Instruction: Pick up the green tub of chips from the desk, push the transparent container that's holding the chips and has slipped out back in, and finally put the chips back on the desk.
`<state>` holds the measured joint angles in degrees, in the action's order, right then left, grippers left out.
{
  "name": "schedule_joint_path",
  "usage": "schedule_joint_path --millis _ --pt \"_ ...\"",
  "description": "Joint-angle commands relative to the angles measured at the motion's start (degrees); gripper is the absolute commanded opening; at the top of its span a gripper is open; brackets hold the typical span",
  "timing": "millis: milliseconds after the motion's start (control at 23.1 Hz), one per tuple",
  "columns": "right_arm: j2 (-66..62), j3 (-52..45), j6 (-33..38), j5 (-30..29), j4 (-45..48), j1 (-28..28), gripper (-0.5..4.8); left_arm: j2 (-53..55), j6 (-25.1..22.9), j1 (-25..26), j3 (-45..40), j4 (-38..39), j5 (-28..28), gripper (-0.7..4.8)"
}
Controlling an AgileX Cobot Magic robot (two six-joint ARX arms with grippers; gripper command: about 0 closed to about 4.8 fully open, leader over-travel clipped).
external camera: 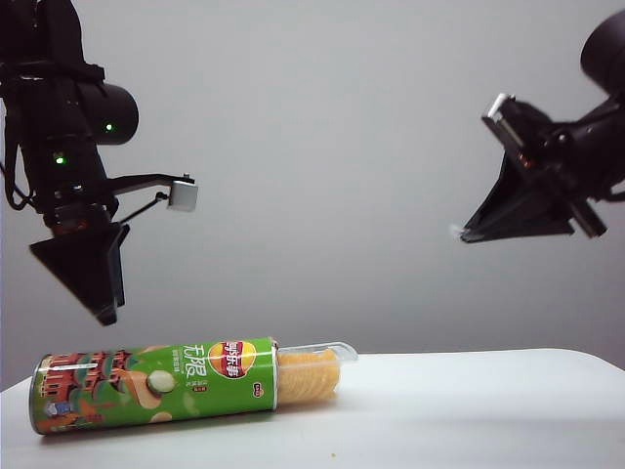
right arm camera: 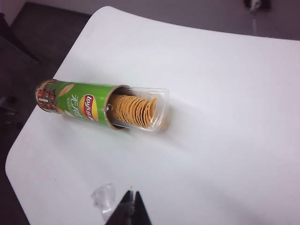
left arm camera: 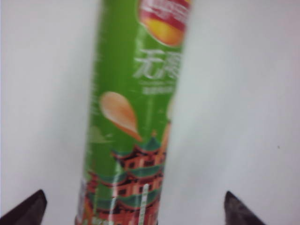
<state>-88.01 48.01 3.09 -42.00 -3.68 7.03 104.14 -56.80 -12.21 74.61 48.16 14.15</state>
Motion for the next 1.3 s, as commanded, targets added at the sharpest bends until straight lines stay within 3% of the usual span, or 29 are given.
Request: schedule_joint_path --millis 43,173,477,1126,1213,1300 --pt "-1.25 0.20 -0.26 -1.84 1.31 0.02 -0.06 1.33 -0.22 0.07 0.20 -3.37 -0.33 4.79" --pt "-1.22 0.48 -0.26 -3.15 1.33 0.00 -0.06 3.04 0.07 0.04 0.22 -6.82 -1.05 4.79" --pt "-1.25 0.81 -0.26 -3.10 1.84 0.00 -0.06 7.04 0.00 0.00 0.22 -5.07 -0.85 4.79" --pt "-3.58 0.81 -0.09 -2.86 4.02 -0.48 -0.06 13.00 -0.26 -1.16 0.22 -12.07 -1.33 4.77" --pt "-3.63 0.81 -0.09 -2.86 4.81 -0.48 -0.06 13.11 -0.22 -1.22 0.22 -12.13 -1.29 3.46" --pt "-3.63 0.81 -0.04 -2.89 5.18 -0.50 -0.06 13.09 -0.22 -1.40 0.22 -12.09 -1.27 3.04"
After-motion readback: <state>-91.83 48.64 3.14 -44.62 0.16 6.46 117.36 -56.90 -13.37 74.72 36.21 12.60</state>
